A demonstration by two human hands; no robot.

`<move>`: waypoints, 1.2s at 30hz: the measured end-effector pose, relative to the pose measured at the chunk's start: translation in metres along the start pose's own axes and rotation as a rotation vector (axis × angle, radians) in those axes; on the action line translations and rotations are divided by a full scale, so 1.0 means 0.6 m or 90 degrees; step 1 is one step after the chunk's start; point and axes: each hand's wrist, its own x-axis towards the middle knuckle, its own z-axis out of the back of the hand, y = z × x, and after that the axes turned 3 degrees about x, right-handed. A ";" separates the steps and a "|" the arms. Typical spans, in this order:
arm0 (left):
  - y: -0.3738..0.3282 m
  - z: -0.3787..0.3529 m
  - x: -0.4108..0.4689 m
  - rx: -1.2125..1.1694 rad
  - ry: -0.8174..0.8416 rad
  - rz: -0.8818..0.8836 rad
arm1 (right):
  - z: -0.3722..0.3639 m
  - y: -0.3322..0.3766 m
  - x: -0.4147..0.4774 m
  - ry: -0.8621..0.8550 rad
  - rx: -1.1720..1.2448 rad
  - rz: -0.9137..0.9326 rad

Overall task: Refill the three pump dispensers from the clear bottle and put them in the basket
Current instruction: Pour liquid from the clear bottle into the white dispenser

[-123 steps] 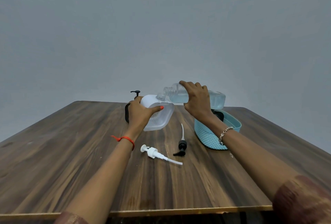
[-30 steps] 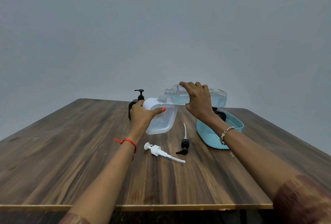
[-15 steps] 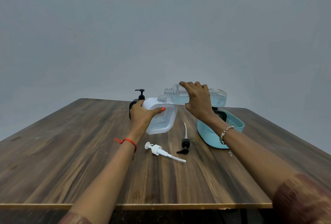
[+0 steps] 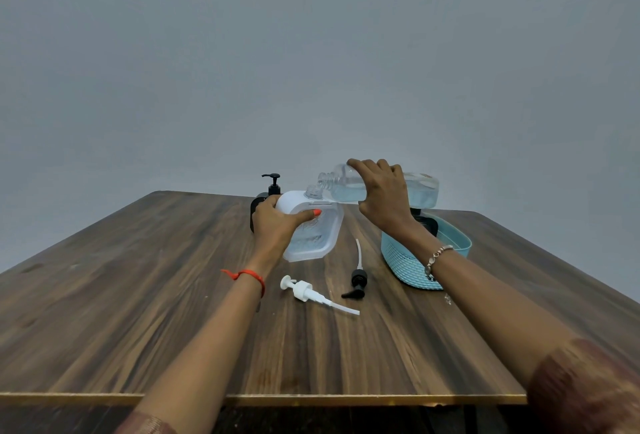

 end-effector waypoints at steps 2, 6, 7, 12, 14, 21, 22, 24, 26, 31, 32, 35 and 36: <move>0.000 0.001 0.000 0.000 0.001 0.002 | 0.000 0.001 0.000 0.000 0.000 0.000; 0.002 0.001 -0.001 -0.002 0.000 0.004 | -0.002 0.001 -0.001 0.001 -0.004 0.002; 0.003 0.001 -0.001 -0.002 0.000 0.005 | -0.002 0.001 -0.001 0.002 -0.004 0.001; 0.005 0.001 0.000 -0.007 -0.002 0.008 | -0.005 0.000 -0.001 0.006 -0.003 0.002; 0.006 0.000 0.000 -0.007 -0.001 0.006 | -0.005 0.000 -0.001 0.005 -0.004 0.003; 0.009 0.000 0.000 -0.004 0.002 0.004 | -0.006 -0.001 -0.002 0.004 -0.005 0.002; 0.009 0.000 0.001 -0.004 0.001 0.004 | -0.007 -0.001 -0.002 0.004 -0.005 0.002; 0.010 0.000 0.001 -0.002 -0.001 0.003 | -0.008 -0.002 -0.002 0.003 -0.006 0.003; 0.011 0.000 0.001 0.003 -0.001 0.000 | -0.009 -0.002 -0.002 0.002 -0.006 0.004; 0.010 -0.001 0.002 0.004 -0.005 -0.002 | -0.012 -0.004 -0.002 -0.009 -0.005 0.010; 0.011 -0.001 0.002 0.005 -0.005 -0.002 | -0.012 -0.004 -0.002 -0.011 -0.005 0.011; 0.013 -0.001 0.002 0.003 -0.001 -0.006 | -0.016 -0.007 -0.001 -0.014 -0.004 0.013; 0.014 0.000 0.003 0.003 0.001 -0.007 | -0.017 -0.008 -0.001 -0.014 -0.002 0.013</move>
